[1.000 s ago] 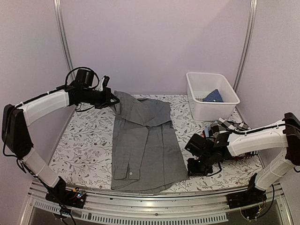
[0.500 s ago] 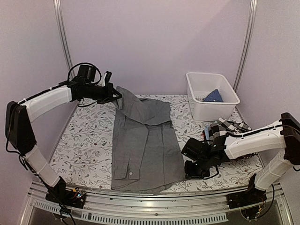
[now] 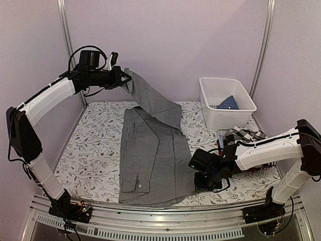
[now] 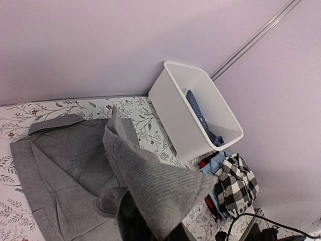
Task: Fold and stack the long sleeve shirts
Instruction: Pick up the corner of the shirt from the center of the board, then fold the 1/3-folded shirt at the center of the board.
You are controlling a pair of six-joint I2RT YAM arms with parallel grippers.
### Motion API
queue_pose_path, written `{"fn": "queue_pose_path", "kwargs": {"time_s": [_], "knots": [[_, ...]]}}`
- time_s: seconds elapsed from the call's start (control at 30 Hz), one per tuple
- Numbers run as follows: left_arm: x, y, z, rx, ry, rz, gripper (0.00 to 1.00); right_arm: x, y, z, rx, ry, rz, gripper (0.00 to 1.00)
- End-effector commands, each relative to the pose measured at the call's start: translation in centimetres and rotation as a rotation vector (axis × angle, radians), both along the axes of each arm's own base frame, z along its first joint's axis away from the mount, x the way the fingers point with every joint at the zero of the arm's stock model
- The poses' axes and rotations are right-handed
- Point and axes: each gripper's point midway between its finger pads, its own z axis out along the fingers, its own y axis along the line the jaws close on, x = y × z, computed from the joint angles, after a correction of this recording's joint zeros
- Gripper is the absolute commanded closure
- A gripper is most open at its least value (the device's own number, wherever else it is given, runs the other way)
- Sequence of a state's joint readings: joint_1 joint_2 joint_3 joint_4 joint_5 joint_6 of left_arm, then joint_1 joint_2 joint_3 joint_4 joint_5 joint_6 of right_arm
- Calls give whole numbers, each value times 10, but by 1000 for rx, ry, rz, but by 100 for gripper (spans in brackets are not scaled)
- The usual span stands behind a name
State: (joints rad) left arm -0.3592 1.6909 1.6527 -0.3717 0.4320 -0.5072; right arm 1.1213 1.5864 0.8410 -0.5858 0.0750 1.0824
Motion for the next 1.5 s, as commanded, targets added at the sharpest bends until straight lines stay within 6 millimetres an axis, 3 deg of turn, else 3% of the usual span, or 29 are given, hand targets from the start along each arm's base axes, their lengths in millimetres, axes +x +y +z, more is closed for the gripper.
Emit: {"fn": "queue_pose_path", "kwargs": {"time_s": [0.0,0.17,0.37,0.57,0.9,1.07,1.2,1.47], "knots": [[7,3,21,16,-70,15,100,6,2,20,-52,-68,-13,100],[10,13,33,18,-98,39,100,11,21,47,-20,-119,15,100],[14,30,36,35,-108,79,100,8,60,67,33,-150,140,100],[14,59,33,59,-107,151,100,-1,102,62,125,-121,263,100],[21,115,12,108,-71,280,100,-7,156,63,270,-92,397,100],[33,128,3,115,-51,302,100,-9,180,57,296,-70,470,100],[37,133,1,120,-48,311,100,-12,187,43,293,-35,498,100],[35,144,11,146,-79,346,100,-21,180,32,293,13,503,100]]}}
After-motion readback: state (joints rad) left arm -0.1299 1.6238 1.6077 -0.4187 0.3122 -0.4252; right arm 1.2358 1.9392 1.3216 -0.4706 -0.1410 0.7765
